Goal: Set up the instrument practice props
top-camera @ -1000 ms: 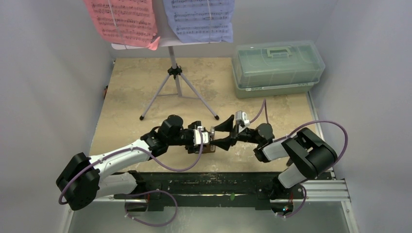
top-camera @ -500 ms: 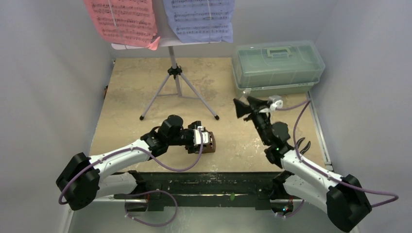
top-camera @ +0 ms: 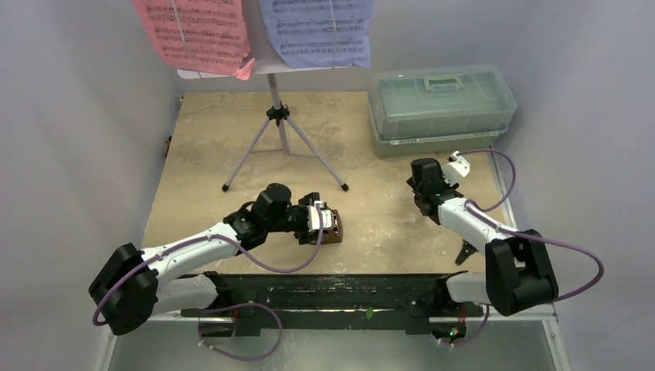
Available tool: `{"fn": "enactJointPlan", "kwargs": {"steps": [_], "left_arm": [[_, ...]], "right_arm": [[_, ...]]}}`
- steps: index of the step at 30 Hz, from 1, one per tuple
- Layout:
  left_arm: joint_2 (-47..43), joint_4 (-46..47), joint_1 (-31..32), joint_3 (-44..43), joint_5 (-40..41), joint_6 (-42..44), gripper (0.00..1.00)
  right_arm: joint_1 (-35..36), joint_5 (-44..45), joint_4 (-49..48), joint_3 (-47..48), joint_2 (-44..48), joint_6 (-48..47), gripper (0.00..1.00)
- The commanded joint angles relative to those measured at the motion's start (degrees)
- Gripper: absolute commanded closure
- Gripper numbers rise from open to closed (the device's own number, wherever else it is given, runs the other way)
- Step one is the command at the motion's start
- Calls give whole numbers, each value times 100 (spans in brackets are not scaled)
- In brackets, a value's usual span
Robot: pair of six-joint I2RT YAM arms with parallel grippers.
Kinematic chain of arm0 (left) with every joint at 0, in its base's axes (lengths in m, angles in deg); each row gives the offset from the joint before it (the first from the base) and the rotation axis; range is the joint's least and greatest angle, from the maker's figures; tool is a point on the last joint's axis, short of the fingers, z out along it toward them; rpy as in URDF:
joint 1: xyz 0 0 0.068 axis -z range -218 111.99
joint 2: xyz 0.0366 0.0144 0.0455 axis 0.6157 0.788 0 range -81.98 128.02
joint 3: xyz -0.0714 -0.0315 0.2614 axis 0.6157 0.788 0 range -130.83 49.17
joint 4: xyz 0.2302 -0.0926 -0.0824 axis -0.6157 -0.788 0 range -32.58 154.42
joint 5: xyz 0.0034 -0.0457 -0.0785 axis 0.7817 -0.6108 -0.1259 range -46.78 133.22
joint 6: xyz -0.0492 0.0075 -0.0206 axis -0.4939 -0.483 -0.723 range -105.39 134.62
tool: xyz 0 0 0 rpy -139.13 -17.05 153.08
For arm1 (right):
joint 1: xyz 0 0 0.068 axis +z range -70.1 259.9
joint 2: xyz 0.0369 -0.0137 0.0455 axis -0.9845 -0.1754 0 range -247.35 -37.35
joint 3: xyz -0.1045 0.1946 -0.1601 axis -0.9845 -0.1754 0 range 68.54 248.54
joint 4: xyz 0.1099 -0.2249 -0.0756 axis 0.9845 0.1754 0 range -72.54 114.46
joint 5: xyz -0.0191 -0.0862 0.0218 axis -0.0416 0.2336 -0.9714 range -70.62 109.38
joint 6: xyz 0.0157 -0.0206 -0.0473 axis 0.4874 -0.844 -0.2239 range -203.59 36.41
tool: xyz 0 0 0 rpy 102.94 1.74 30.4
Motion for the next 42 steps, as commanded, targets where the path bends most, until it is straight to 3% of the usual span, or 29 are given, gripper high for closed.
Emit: {"fn": "enactJointPlan", "kwargs": {"steps": [1, 9, 10, 11, 13, 15, 18, 21, 25, 27, 30, 33, 39, 42], "left_arm": [[-87, 54, 39, 90, 195, 2, 68], [-84, 70, 57, 67, 156, -9, 68], [-79, 71, 57, 71, 160, -1, 68], [-83, 69, 62, 76, 167, -9, 69], [-83, 71, 56, 77, 165, -5, 69], [-63, 69, 57, 81, 173, -5, 70], [-21, 63, 63, 76, 163, 4, 70], [40, 27, 57, 35, 148, 31, 71], [95, 1, 56, 10, 76, 55, 71], [109, 1, 58, 10, 58, 52, 72], [100, -4, 61, 18, 44, 57, 72], [70, 1, 61, 12, 30, 56, 72], [-39, -34, 65, 23, -2, 50, 72], [-118, -43, 74, 44, 30, 48, 72]], "right_arm": [[-644, -1129, 396, 216, 150, 1172, 97], [-1866, -1953, 1442, 1206, -1251, 1512, 100], [-1895, -1941, 1533, 1340, -1425, 1467, 96], [-1901, -1974, 1585, 1486, -1633, 1327, 86], [-1903, -2029, 1597, 1554, -1803, 1096, 50], [-1900, -1953, 1161, 1355, -1708, 686, 24], [-1881, -1874, 357, 801, -1061, 78, 3], [-1837, -2444, -866, 173, -27, -1041, 1], [-1439, -5447, -3621, -1039, 1263, -2570, 1], [-822, -6032, -4616, -1470, 1760, -3113, 1], [110, -6094, -4920, -1812, 1952, -4060, 1], [413, -7676, -4918, -1876, 1714, -5400, 1], [788, -8455, -6106, -2208, 1321, -5919, 2], [901, -8591, -5971, -2171, 1253, -6291, 16]]}}
